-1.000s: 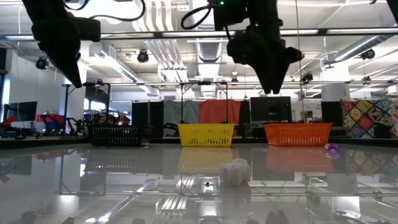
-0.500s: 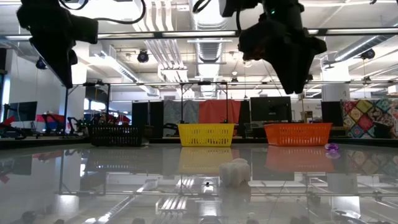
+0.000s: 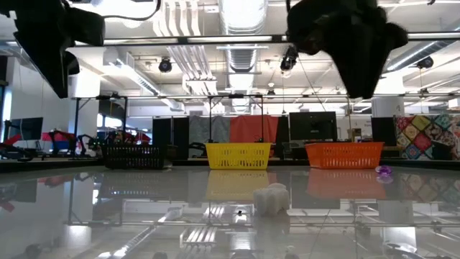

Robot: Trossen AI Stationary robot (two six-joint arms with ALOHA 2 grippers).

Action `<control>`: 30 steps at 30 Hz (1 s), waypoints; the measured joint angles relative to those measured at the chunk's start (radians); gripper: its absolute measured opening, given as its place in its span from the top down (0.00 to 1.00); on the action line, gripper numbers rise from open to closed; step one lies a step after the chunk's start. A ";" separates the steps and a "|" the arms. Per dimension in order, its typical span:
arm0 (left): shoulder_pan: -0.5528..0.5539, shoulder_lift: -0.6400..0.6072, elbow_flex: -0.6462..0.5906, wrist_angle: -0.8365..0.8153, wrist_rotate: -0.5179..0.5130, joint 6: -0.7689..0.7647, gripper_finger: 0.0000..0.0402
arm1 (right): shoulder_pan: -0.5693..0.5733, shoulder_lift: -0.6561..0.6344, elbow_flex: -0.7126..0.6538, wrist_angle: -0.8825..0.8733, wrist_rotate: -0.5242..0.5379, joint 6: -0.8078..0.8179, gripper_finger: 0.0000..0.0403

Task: Sort Halloween decoration
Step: Put the violet hat toy into the black bin

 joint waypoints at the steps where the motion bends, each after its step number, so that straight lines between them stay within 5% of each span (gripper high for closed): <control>1: -0.008 0.000 0.000 0.000 0.000 -0.006 0.71 | 0.016 -0.001 0.000 -0.004 0.000 0.028 0.67; 23: -0.034 0.000 0.000 0.001 -0.007 0.012 0.71 | 0.471 -0.015 -0.123 -0.038 -0.059 0.625 0.69; 30: -0.034 0.000 0.000 0.003 -0.008 0.009 0.71 | 0.541 -0.041 -0.245 0.120 -0.056 0.758 0.69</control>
